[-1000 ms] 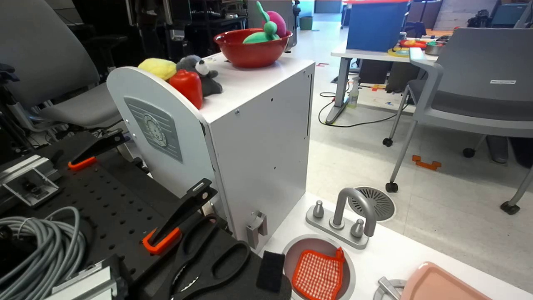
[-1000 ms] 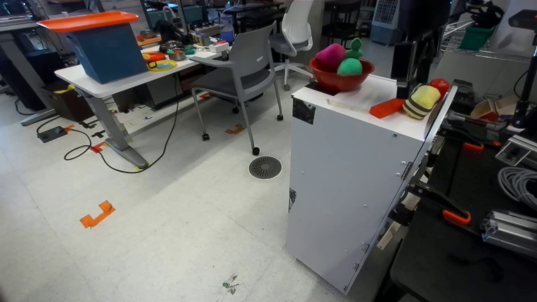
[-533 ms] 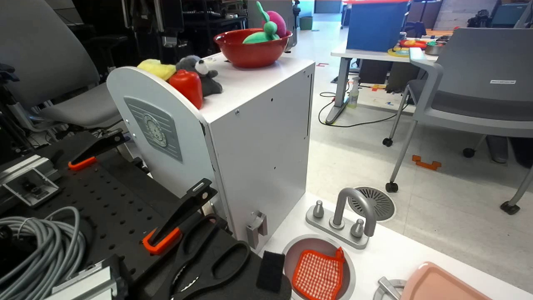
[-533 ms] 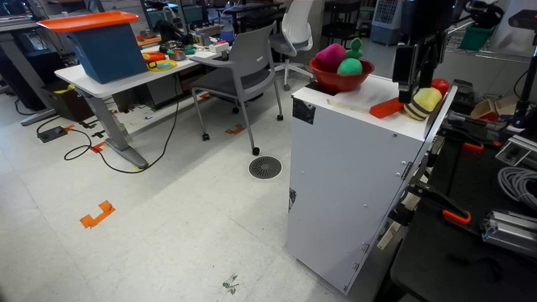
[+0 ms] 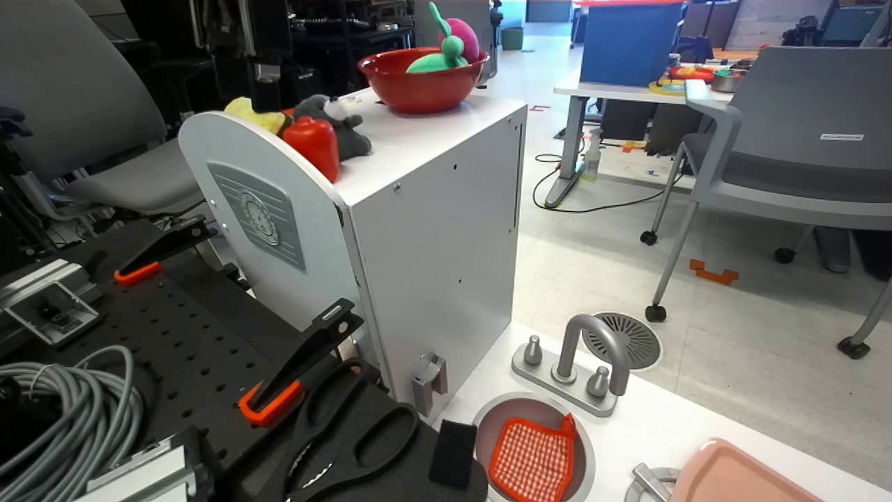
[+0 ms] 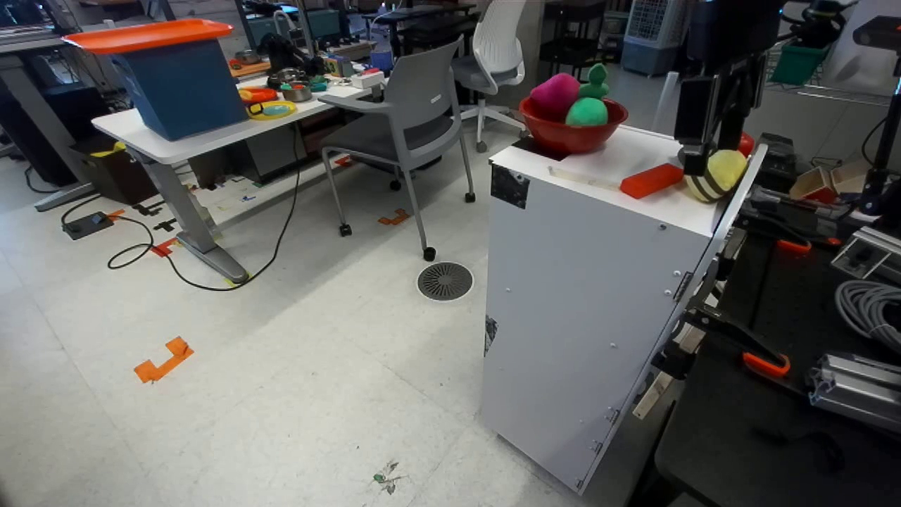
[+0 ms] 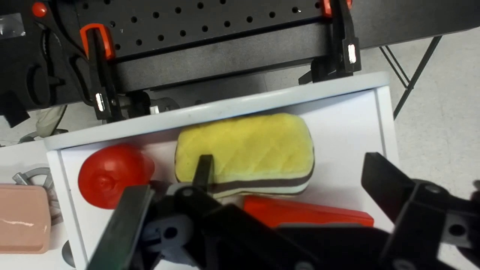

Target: Pick the yellow object and put it in the bowl

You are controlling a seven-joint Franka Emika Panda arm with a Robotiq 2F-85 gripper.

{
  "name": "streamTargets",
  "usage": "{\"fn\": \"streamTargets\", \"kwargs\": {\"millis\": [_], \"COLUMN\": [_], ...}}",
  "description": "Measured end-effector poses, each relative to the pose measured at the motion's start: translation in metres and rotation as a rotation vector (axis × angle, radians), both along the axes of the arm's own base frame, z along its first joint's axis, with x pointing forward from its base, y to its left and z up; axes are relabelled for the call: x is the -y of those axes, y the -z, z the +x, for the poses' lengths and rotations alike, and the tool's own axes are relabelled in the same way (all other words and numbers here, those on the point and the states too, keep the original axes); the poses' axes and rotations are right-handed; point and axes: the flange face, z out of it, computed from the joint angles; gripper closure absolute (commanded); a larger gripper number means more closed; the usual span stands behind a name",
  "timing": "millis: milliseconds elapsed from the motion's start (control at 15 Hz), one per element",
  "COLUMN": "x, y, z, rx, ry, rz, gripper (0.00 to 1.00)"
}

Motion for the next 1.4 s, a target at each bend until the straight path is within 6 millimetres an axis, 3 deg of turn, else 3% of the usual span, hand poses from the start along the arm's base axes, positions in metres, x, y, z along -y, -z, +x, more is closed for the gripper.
{"fn": "streamTargets", "kwargs": {"millis": [133,200,267,333,467,600,800,933,1200,1267,1333,1400], "x": [0.002,0.003,0.004,0.004,0.006,0.007,0.009,0.01,0.011,0.011,0.011,0.011], "y": [-0.002,-0.003,-0.003,-0.004,-0.004,-0.005,-0.007,-0.008,-0.008,-0.008,-0.009,-0.009], "z": [-0.003,-0.005,-0.007,-0.008,-0.011,-0.012,-0.013,-0.014,-0.014,-0.014,-0.014,-0.014], "rx": [0.002,0.003,0.003,0.003,0.003,0.005,0.007,0.008,0.01,0.01,0.011,0.012], "ry": [0.003,0.005,0.007,0.008,0.011,0.013,0.018,0.02,0.021,0.022,0.022,0.022], "rz": [0.0,-0.001,-0.001,-0.001,-0.001,-0.001,-0.001,-0.001,-0.001,-0.001,-0.001,-0.001], "gripper": [0.02,0.12,0.14,0.32,0.39,0.54,0.59,0.56,0.57,0.64,0.82,0.85]}}
